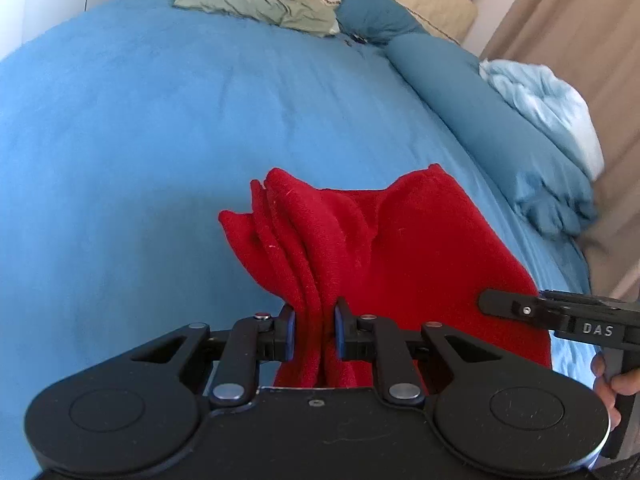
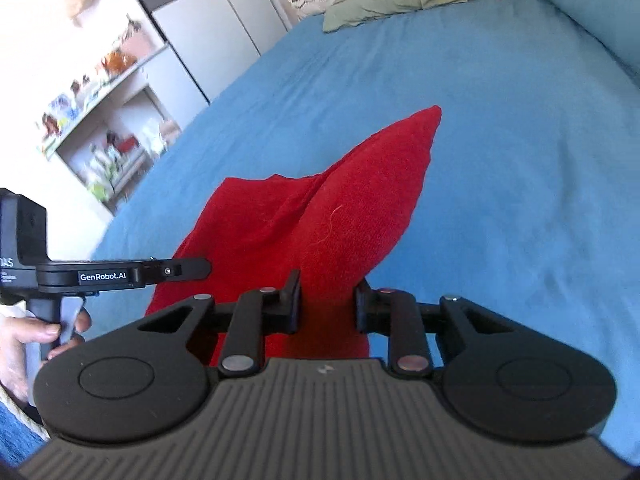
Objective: Fold small clothes
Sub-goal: 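Lay the folded sweater down and open both grippers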
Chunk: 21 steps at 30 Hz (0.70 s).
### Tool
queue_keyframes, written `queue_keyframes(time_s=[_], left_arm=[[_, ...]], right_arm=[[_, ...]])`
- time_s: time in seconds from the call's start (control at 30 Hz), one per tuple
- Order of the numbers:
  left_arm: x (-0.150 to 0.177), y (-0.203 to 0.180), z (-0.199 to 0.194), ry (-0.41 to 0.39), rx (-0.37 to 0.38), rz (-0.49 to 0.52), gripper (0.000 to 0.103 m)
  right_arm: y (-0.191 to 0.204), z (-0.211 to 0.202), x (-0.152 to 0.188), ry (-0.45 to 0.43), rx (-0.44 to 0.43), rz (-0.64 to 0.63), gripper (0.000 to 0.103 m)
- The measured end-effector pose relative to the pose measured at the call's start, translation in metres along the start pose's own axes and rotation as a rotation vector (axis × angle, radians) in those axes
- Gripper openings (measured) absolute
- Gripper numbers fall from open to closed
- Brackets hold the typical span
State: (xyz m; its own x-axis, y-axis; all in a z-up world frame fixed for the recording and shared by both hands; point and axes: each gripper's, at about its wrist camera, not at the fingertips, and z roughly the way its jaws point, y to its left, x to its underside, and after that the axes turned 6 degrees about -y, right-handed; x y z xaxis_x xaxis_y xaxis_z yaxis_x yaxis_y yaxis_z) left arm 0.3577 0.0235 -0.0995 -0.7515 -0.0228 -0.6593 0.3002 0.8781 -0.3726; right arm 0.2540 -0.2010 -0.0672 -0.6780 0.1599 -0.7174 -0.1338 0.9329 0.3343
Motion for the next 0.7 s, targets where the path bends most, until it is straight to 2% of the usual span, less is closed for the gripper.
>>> queue_keyframes(time_s=[0.13,0.2,0.27,0.33,0.4,0.43,0.47,0.57,0.7], left_arm=[[0.048,-0.020,0.017,0.027,-0.034,0.015,0.020],[0.061,-0.028,0.021,0.015,-0.083,0.061,0.021],[0.064,-0.030,0.020,-0.004,-0.097,0.092,0.023],[0.063,-0.033,0.016,-0.022,-0.131,0.120,0.037],[0.061,-0.038,0.006,-0.056,-0.187,0.155,0.071],[0.061,-0.040,0.001,-0.078,-0.208,0.174,0.077],[0.061,-0.040,-0.002,-0.094,-0.216,0.187,0.080],[0.067,-0.042,-0.001,-0.090,-0.225,0.223,0.080],[0.089,-0.037,0.016,-0.042,-0.283,0.289,0.079]], right_arm=[[-0.019,-0.009,0.052,0.027,0.066,0.033,0.040],[-0.026,-0.005,0.072,0.036,0.101,0.020,0.042],[-0.032,-0.004,0.086,0.019,0.106,0.025,0.046],[-0.038,-0.008,0.088,0.005,0.117,0.050,0.055],[-0.037,-0.019,0.087,-0.027,0.157,0.032,0.085],[-0.035,-0.025,0.086,-0.063,0.187,0.008,0.092],[-0.034,-0.032,0.086,-0.096,0.216,-0.009,0.100],[-0.044,-0.034,0.089,-0.095,0.266,-0.004,0.101],[-0.066,-0.022,0.104,-0.060,0.287,0.030,0.100]])
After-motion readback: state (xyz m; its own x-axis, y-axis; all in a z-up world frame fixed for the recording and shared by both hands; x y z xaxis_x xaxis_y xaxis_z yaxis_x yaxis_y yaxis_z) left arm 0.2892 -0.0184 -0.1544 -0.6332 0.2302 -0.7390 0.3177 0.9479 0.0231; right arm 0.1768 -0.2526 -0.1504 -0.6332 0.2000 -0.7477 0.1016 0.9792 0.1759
